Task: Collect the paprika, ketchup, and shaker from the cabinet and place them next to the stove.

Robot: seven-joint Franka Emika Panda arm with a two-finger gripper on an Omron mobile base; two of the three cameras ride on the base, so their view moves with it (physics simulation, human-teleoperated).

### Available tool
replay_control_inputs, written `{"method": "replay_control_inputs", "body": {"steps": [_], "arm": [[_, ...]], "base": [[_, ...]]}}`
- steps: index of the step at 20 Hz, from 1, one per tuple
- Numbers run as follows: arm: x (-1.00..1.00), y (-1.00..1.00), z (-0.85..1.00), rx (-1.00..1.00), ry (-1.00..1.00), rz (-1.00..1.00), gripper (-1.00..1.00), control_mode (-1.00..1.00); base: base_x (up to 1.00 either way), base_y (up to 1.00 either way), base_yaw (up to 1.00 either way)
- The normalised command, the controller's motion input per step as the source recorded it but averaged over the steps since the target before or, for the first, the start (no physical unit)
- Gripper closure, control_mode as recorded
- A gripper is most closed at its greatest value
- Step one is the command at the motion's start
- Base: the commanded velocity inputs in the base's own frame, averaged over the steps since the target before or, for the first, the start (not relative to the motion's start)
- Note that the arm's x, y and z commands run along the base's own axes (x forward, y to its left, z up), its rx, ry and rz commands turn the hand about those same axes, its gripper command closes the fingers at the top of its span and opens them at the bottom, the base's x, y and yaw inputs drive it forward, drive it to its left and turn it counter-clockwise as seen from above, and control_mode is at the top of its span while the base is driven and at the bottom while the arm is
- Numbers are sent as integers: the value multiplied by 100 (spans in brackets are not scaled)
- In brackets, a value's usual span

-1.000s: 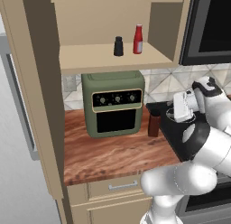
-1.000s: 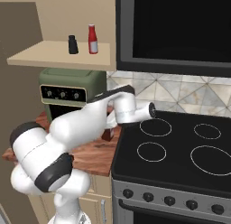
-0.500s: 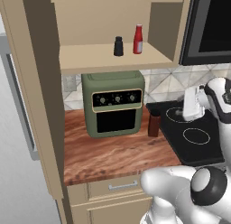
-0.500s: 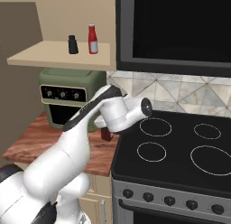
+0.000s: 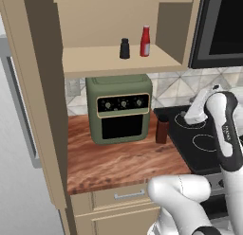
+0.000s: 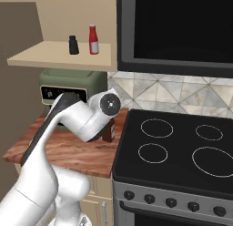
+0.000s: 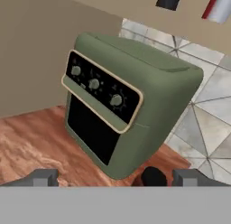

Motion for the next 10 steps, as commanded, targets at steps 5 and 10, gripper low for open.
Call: {"method": "replay_control_inputs", "body": {"steps": [5, 10], "arm": [[-10, 30, 59, -8, 0, -35, -100, -100], [-11, 13, 68, -7, 1, -33, -100, -100]], "base": [[0, 0, 0], [0, 0, 0]]}}
